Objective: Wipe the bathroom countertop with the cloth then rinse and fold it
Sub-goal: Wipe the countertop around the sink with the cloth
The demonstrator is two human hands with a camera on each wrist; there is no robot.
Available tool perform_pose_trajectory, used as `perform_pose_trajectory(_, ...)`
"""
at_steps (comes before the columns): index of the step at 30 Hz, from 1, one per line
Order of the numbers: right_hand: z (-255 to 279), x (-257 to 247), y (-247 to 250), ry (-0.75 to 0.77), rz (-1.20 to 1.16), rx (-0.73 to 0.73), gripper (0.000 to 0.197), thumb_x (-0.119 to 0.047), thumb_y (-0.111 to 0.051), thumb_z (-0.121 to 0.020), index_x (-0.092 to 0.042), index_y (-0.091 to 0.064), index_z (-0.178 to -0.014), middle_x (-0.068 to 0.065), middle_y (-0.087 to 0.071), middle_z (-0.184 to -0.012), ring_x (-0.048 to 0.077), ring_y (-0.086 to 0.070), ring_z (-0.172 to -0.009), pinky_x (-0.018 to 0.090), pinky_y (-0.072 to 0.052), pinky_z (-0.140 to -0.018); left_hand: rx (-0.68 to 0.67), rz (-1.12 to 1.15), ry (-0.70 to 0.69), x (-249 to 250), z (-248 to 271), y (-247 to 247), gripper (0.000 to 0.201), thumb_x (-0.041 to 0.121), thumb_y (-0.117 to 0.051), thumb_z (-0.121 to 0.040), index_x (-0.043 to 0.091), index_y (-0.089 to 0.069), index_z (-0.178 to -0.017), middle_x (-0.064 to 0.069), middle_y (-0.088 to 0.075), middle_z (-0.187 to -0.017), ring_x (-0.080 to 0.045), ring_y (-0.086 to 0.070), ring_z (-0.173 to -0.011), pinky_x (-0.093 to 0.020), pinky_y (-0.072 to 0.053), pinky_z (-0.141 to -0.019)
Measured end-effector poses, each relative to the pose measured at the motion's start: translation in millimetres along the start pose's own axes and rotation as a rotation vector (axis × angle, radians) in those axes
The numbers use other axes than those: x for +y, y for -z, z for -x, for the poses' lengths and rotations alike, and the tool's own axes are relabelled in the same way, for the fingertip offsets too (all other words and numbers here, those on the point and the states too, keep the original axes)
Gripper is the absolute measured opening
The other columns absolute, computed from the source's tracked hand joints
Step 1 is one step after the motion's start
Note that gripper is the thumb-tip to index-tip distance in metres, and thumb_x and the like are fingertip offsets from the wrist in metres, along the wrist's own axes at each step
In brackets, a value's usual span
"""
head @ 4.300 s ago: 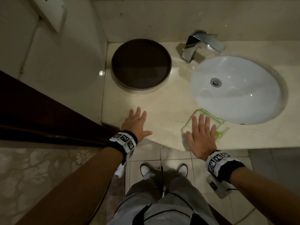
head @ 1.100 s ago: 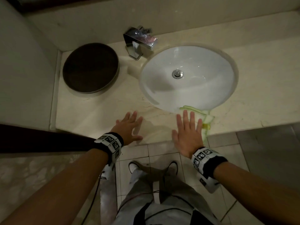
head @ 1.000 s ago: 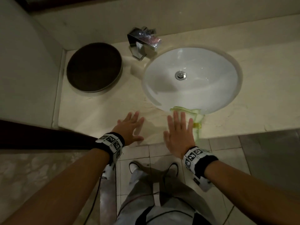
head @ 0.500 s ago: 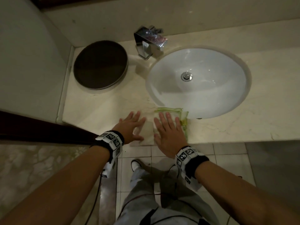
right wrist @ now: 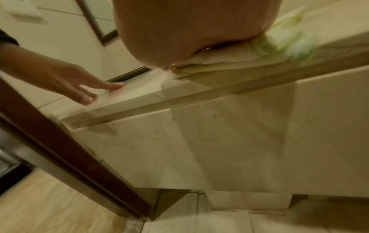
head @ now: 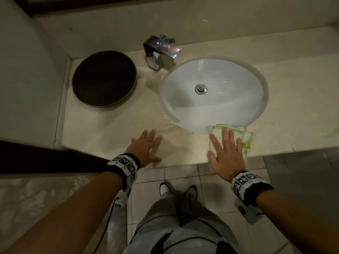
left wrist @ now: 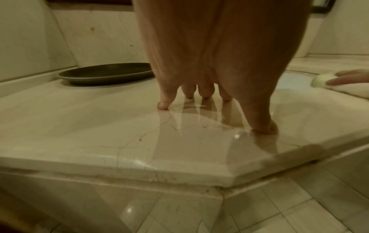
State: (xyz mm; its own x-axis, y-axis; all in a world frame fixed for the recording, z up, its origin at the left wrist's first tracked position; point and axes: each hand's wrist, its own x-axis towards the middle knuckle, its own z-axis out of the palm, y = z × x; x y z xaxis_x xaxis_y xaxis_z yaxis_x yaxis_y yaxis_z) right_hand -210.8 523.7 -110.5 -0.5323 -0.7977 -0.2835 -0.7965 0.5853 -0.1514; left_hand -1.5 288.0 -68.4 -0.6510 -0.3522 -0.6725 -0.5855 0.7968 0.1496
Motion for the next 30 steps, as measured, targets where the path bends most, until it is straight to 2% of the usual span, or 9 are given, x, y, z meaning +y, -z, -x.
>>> perform_pose_trajectory(3,-3.4,-29.4,-2.9,-0.059,0.003,0.003,0.072,-0.054,-0.008,-0.092,-0.019,-0.01,-0.155,0.02,0.009,-0.16,0.039,0.014,-0.146,0.057,0.005,-0.117,-0.009,-0.007,-0.006,2.8,3.4,3.7,0.09,0.057,-0.054,-0.089,0.03,0.002,-0.154,0.001,0.018,-0.161,-0.024,0.012,-0.148,-0.06,-0.012,-0.116)
perform_pose_trajectory(6,-6.2,-67.8,-5.3,-0.021,-0.016,-0.038,0.069,-0.051,-0.005,-0.094,-0.017,-0.001,-0.155,0.019,0.014,-0.159,0.039,0.021,-0.144,0.058,0.008,-0.116,-0.002,-0.023,-0.016,5.2,7.8,7.9,0.088,0.055,-0.053,-0.09,0.027,0.0,-0.155,-0.001,0.016,-0.161,-0.027,0.011,-0.148,-0.061,-0.013,-0.115)
perform_pose_trajectory(8,-6.6,-93.8,-9.8,0.047,-0.021,-0.045,0.065,-0.048,-0.011,-0.098,-0.018,0.002,-0.155,0.018,0.015,-0.159,0.037,0.023,-0.144,0.058,0.008,-0.116,0.003,-0.039,-0.019,7.8,9.3,9.7,0.087,0.053,-0.053,-0.091,0.025,-0.001,-0.155,-0.003,0.015,-0.161,-0.029,0.009,-0.148,-0.062,-0.016,-0.114)
perform_pose_trajectory(13,-8.1,-115.1,-20.3,0.138,-0.009,-0.007,0.064,-0.042,-0.025,-0.098,-0.015,-0.013,-0.155,0.016,-0.003,-0.162,0.035,0.006,-0.148,0.057,-0.001,-0.117,-0.013,-0.041,-0.02,6.6,7.3,9.5,0.087,0.054,-0.051,-0.092,0.025,0.001,-0.154,-0.004,0.016,-0.161,-0.03,0.01,-0.148,-0.062,-0.016,-0.114)
perform_pose_trajectory(16,-7.5,-102.2,-19.6,0.168,-0.036,0.009,0.065,-0.045,-0.026,-0.096,-0.02,-0.016,-0.155,0.009,-0.005,-0.162,0.029,0.002,-0.149,0.051,-0.001,-0.118,-0.014,-0.033,-0.016,5.6,5.6,10.3,0.086,0.053,-0.053,-0.091,0.026,-0.001,-0.154,-0.003,0.014,-0.161,-0.03,0.008,-0.148,-0.063,-0.018,-0.113)
perform_pose_trajectory(19,-4.7,-83.1,-17.6,0.159,-0.046,0.003,0.068,-0.049,-0.026,-0.094,-0.027,-0.007,-0.155,0.003,0.003,-0.162,0.022,0.01,-0.149,0.048,0.002,-0.12,0.035,-0.019,-0.005,7.8,1.4,14.2,0.069,0.045,-0.048,-0.095,0.026,-0.015,-0.153,-0.003,0.0,-0.162,-0.03,-0.003,-0.148,-0.059,-0.028,-0.11)
perform_pose_trajectory(23,3.8,-30.6,-10.5,0.007,-0.037,-0.002,0.071,-0.055,-0.016,-0.09,-0.029,0.001,-0.154,-0.001,0.012,-0.161,0.016,0.018,-0.147,0.041,0.011,-0.119,0.116,0.046,0.025,17.7,-3.1,17.0,0.048,0.033,-0.041,-0.097,0.02,-0.036,-0.143,-0.009,-0.02,-0.158,-0.034,-0.018,-0.143,-0.051,-0.034,-0.109)
perform_pose_trajectory(27,8.8,39.3,6.1,-0.224,-0.082,0.005,0.078,-0.059,-0.01,-0.083,-0.029,0.001,-0.154,-0.001,0.013,-0.162,0.018,0.013,-0.148,0.042,0.007,-0.12,0.202,0.055,0.042,25.7,-3.1,10.2,0.042,0.03,-0.04,-0.096,0.018,-0.042,-0.137,-0.013,-0.029,-0.153,-0.032,-0.026,-0.139,-0.045,-0.038,-0.106)
perform_pose_trajectory(30,4.7,70.9,13.7,-0.267,-0.086,-0.01,0.079,-0.06,-0.007,-0.082,-0.03,0.001,-0.154,0.001,0.01,-0.163,0.019,0.011,-0.149,0.044,0.004,-0.12,0.29,0.065,-0.041,34.7,-8.4,7.4,0.042,0.03,-0.042,-0.096,0.018,-0.047,-0.136,-0.011,-0.034,-0.151,-0.028,-0.03,-0.139,-0.039,-0.036,-0.11)
